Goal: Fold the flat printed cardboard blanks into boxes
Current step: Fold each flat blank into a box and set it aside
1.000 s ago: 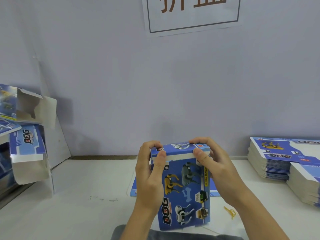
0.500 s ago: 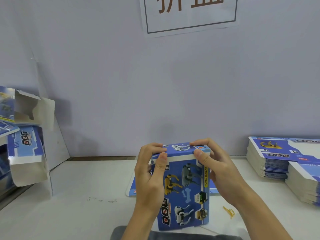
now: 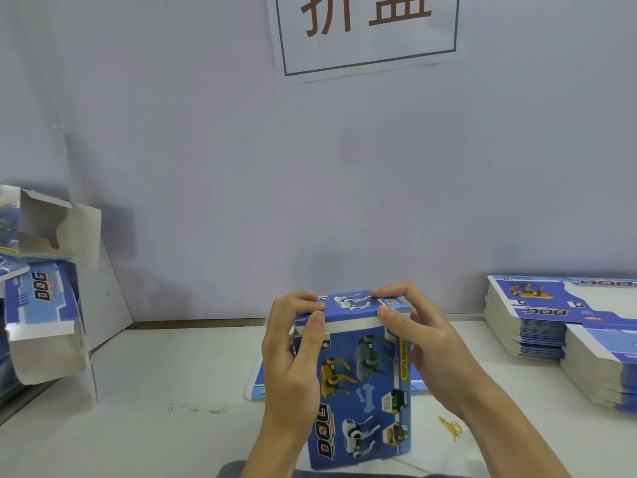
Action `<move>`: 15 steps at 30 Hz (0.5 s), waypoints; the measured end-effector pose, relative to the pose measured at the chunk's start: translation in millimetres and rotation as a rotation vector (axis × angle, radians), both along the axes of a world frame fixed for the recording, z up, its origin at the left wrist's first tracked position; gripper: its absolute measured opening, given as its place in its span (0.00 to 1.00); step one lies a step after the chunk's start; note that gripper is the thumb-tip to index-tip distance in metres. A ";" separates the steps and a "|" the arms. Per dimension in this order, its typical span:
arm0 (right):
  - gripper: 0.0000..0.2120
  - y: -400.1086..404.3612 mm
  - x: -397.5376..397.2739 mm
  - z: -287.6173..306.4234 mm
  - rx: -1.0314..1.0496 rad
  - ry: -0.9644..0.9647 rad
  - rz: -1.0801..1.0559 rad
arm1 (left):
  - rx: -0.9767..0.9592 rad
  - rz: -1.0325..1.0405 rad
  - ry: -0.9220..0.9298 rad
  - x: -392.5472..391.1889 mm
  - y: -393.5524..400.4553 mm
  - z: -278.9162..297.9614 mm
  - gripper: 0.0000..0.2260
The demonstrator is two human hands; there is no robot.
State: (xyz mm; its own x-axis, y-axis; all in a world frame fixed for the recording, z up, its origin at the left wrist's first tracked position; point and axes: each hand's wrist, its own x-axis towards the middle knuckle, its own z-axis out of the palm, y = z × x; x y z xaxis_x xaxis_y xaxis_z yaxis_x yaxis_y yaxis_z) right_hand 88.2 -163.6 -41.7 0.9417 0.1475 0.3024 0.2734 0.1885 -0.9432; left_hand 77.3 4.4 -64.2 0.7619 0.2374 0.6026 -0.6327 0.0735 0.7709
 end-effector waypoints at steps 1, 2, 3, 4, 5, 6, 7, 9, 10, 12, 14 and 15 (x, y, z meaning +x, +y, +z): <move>0.11 -0.5 0.2 0.2 0.004 0.009 0.006 | 0.001 -0.002 0.000 -0.5 0.2 -0.1 0.08; 0.11 -0.9 0.4 0.2 0.003 0.015 0.014 | 0.000 -0.006 -0.001 -1.3 0.3 0.5 0.09; 0.12 -1.0 0.3 0.7 0.000 0.019 0.021 | 0.000 -0.015 -0.003 -2.3 0.1 1.6 0.11; 0.13 -1.4 0.3 0.6 -0.002 0.016 0.025 | 0.001 -0.027 -0.004 -3.2 -0.1 3.1 0.13; 0.14 -1.3 0.0 0.8 0.001 0.013 0.024 | 0.004 -0.034 -0.006 -4.2 -0.1 4.9 0.13; 0.14 -1.2 0.3 0.2 0.007 0.009 0.019 | 0.008 -0.036 -0.009 -4.7 0.2 6.1 0.12; 0.14 -0.6 -0.1 0.1 0.014 0.007 0.011 | 0.010 -0.035 -0.013 -4.7 0.7 6.6 0.11; 0.16 0.8 -0.5 -0.5 0.006 -0.008 -0.011 | 0.010 -0.036 -0.017 -3.8 2.0 5.4 0.09; 0.17 1.7 -0.4 -1.1 -0.003 -0.019 -0.020 | 0.009 -0.036 -0.018 -3.6 2.2 4.6 0.09; 0.17 3.7 -1.2 -1.1 -0.008 -0.038 -0.026 | 0.003 -0.018 -0.016 -3.5 1.5 3.6 0.09; 0.16 4.7 -2.1 -1.2 -0.004 -0.055 -0.031 | 0.010 0.012 -0.018 -3.8 -0.5 2.8 0.09; 0.16 5.2 -2.2 -1.2 0.001 -0.057 -0.034 | 0.021 0.029 -0.020 -4.0 -1.8 2.8 0.09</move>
State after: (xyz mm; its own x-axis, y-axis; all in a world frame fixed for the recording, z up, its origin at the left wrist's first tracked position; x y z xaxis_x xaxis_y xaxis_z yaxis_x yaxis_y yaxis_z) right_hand 86.1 -158.4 -42.9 0.9275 0.1156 0.3555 0.3325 0.1796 -0.9259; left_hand 73.4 2.7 -61.4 0.7429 0.2459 0.6226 -0.6493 0.0388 0.7595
